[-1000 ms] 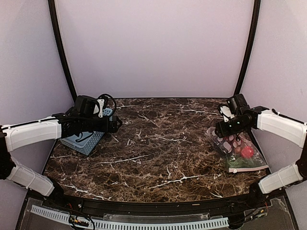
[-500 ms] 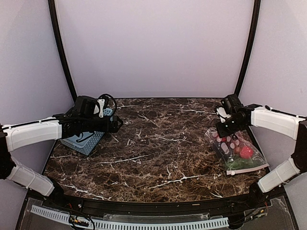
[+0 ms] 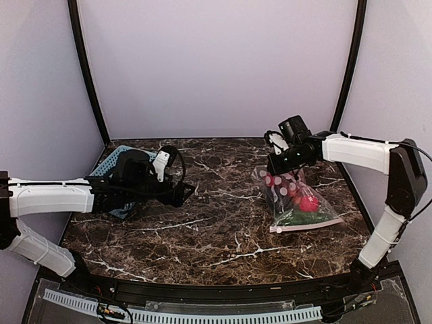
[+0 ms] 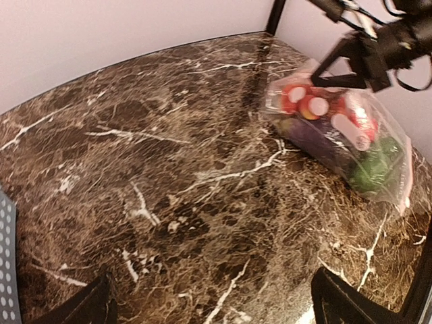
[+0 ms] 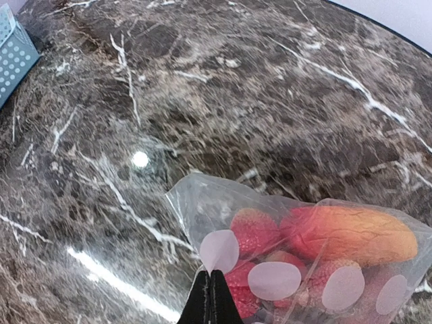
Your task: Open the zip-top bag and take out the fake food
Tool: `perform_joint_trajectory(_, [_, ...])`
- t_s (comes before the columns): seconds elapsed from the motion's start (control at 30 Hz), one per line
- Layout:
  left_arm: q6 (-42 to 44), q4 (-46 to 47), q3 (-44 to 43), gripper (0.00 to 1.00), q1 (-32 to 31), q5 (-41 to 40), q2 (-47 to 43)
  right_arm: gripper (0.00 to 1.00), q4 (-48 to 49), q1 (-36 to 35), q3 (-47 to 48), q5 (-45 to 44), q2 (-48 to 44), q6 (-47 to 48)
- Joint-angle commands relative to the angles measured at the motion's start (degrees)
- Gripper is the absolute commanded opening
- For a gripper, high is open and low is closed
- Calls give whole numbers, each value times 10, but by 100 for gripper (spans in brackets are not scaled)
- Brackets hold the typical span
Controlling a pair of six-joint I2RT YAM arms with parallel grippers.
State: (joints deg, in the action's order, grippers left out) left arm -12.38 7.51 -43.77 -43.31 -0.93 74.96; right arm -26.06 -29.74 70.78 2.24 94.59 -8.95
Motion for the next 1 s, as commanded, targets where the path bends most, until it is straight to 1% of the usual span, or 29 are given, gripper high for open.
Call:
perform_joint_trajectory(0.0, [80,77,24,99,-63,-3,3,0,62,-23,86,49,77,-34])
perform_joint_trajectory(0.07, [108,118,41,99,-86,5,7,0,71,-25,124,73,115,-46])
perform_joint_trajectory(0.1, [114,151,47,99,-91,23,9,0,76,-26,139,86,130,-52])
perform_joint_trajectory(0.13, [142,169,59,99,-102,31,14,0,82,-26,153,99,145,-58])
perform_joint_trajectory(0.17, [154,201,65,99,-106,48,18,0,89,-27,166,112,157,-61])
perform_joint_trajectory(0.2, [173,216,74,99,-113,54,27,0,93,-28,176,121,165,-62])
perform_joint_trajectory(0.27, [184,248,77,99,-116,67,42,0,93,-28,193,128,175,-58])
perform_joint_trajectory(0.3, [185,255,76,98,-116,68,49,3,88,-28,201,128,177,-51])
perform_joint_trajectory(0.33, [184,258,76,98,-116,67,51,10,83,-28,204,126,176,-42])
perform_joint_trajectory(0.4, [180,264,76,98,-116,62,54,28,75,-28,199,114,161,-22])
perform_joint_trajectory(0.5, [172,269,78,98,-117,64,56,52,78,-28,165,105,112,4])
perform_joint_trajectory(0.53, [171,270,81,98,-117,65,56,58,79,-28,149,107,94,14])
perform_joint_trajectory(0.6, [168,277,85,98,-116,68,56,65,90,-28,107,109,46,23])
perform_joint_trajectory(0.7, [183,310,99,98,-118,86,71,70,100,-30,29,102,-26,23])
perform_joint_trajectory(0.8, [220,357,103,95,-128,98,97,72,94,-30,-38,93,-95,11])
perform_joint_trajectory(0.87, [229,368,89,88,-130,119,122,72,92,-32,-84,91,-142,0])
perform_joint_trajectory(0.97, [218,377,47,79,-133,143,173,72,85,-33,-147,89,-228,-17])
